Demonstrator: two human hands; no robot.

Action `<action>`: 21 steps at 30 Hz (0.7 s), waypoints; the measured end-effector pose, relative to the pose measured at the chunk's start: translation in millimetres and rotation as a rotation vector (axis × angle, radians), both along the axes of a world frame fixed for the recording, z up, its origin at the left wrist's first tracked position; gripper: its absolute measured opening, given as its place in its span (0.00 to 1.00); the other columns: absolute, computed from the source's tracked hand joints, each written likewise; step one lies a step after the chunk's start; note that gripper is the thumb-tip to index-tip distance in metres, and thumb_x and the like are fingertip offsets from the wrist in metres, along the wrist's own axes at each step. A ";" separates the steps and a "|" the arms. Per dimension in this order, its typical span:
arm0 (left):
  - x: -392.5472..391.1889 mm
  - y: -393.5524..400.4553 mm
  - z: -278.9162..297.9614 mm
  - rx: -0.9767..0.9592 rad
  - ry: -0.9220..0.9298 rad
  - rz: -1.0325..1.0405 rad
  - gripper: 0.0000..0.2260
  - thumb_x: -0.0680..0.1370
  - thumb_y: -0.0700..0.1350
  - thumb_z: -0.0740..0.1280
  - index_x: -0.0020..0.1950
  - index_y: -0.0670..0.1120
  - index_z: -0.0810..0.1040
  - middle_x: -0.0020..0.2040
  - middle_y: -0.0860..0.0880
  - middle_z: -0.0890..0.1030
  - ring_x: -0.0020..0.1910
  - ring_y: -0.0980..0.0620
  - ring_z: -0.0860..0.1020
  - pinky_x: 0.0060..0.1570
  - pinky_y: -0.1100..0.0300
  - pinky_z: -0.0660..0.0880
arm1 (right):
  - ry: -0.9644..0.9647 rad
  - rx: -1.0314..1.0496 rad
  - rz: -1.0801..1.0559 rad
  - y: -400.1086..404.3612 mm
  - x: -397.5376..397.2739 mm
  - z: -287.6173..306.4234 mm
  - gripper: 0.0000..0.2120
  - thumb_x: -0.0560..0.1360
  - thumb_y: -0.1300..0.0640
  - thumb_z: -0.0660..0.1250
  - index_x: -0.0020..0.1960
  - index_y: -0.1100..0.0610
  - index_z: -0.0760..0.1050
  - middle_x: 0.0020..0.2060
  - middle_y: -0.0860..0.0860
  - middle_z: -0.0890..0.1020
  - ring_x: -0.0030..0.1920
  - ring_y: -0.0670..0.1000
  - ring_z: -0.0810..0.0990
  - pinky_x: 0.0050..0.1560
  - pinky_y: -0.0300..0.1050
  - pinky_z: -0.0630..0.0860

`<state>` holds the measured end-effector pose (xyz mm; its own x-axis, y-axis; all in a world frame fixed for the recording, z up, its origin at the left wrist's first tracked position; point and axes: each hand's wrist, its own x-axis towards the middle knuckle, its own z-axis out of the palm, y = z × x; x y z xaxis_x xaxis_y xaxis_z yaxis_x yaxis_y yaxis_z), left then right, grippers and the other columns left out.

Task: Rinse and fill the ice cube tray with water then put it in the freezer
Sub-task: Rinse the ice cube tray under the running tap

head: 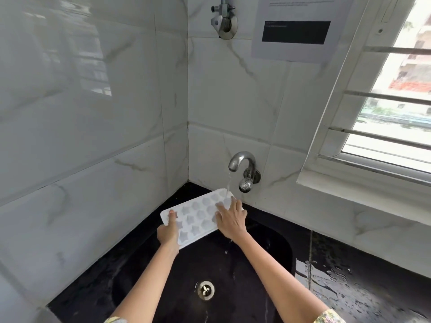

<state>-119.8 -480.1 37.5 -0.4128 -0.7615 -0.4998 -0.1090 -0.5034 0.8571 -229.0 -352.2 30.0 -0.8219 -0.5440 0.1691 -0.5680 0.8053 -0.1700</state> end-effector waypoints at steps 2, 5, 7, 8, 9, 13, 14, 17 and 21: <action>-0.3 5.8 1.4 0.020 0.001 -0.009 0.26 0.77 0.56 0.65 0.63 0.35 0.74 0.61 0.39 0.78 0.60 0.41 0.77 0.52 0.53 0.73 | 0.049 0.008 -0.021 4.7 -3.4 -0.2 0.18 0.77 0.49 0.51 0.65 0.48 0.69 0.68 0.60 0.62 0.70 0.60 0.55 0.61 0.61 0.62; -1.5 13.1 2.8 0.023 -0.011 -0.043 0.27 0.77 0.58 0.64 0.64 0.36 0.74 0.61 0.40 0.78 0.59 0.40 0.77 0.53 0.51 0.75 | 0.118 0.029 -0.028 10.2 -7.3 3.6 0.33 0.70 0.42 0.38 0.63 0.51 0.73 0.68 0.60 0.63 0.71 0.60 0.53 0.63 0.64 0.59; -3.8 13.4 2.9 0.026 -0.004 -0.027 0.27 0.76 0.58 0.65 0.62 0.36 0.76 0.60 0.39 0.79 0.58 0.39 0.78 0.52 0.51 0.75 | 0.012 0.060 0.027 14.6 -11.0 7.3 0.32 0.72 0.39 0.38 0.67 0.50 0.67 0.71 0.59 0.58 0.74 0.61 0.47 0.67 0.65 0.52; -5.3 13.8 3.9 0.025 -0.006 -0.029 0.27 0.76 0.58 0.65 0.62 0.35 0.76 0.60 0.39 0.79 0.57 0.39 0.78 0.51 0.52 0.75 | -0.018 0.082 0.025 17.0 -12.7 10.2 0.27 0.76 0.41 0.43 0.68 0.49 0.66 0.72 0.60 0.57 0.74 0.61 0.45 0.68 0.66 0.50; -6.0 15.3 4.4 0.024 -0.004 -0.035 0.27 0.77 0.57 0.64 0.62 0.35 0.76 0.59 0.40 0.79 0.58 0.40 0.78 0.50 0.53 0.75 | -0.023 0.093 0.006 19.6 -14.3 13.3 0.21 0.78 0.45 0.47 0.67 0.50 0.67 0.72 0.60 0.57 0.74 0.61 0.45 0.69 0.67 0.49; -10.2 21.0 6.5 0.042 -0.006 -0.039 0.28 0.77 0.57 0.64 0.62 0.34 0.74 0.59 0.39 0.79 0.58 0.39 0.78 0.51 0.52 0.75 | -0.033 0.096 -0.021 20.4 -16.8 15.7 0.19 0.80 0.47 0.50 0.67 0.52 0.66 0.73 0.61 0.53 0.75 0.62 0.43 0.68 0.69 0.49; -11.4 19.8 6.7 0.048 -0.002 -0.025 0.28 0.77 0.57 0.64 0.63 0.34 0.74 0.61 0.38 0.78 0.58 0.38 0.78 0.51 0.51 0.75 | -0.062 0.081 0.002 21.0 -17.4 17.0 0.20 0.79 0.45 0.51 0.69 0.50 0.65 0.73 0.60 0.54 0.74 0.61 0.42 0.69 0.69 0.49; -13.9 17.4 9.0 0.032 -0.016 -0.020 0.27 0.78 0.55 0.64 0.64 0.33 0.72 0.62 0.38 0.76 0.60 0.38 0.76 0.51 0.53 0.73 | -0.079 0.102 -0.016 24.2 -20.2 19.2 0.20 0.78 0.42 0.51 0.68 0.45 0.66 0.72 0.60 0.56 0.74 0.62 0.41 0.67 0.72 0.42; -15.9 15.4 8.8 0.040 -0.022 -0.023 0.27 0.78 0.56 0.64 0.64 0.34 0.72 0.62 0.38 0.77 0.60 0.39 0.77 0.51 0.53 0.74 | -0.105 0.089 -0.021 16.3 -19.2 22.7 0.22 0.78 0.40 0.52 0.68 0.47 0.66 0.74 0.60 0.50 0.74 0.61 0.38 0.68 0.72 0.43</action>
<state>-135.7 -464.7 46.3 -0.4184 -0.7312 -0.5388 -0.1398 -0.5343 0.8336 -248.1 -336.0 52.7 -0.8439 -0.5354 0.0334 -0.5336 0.8314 -0.1549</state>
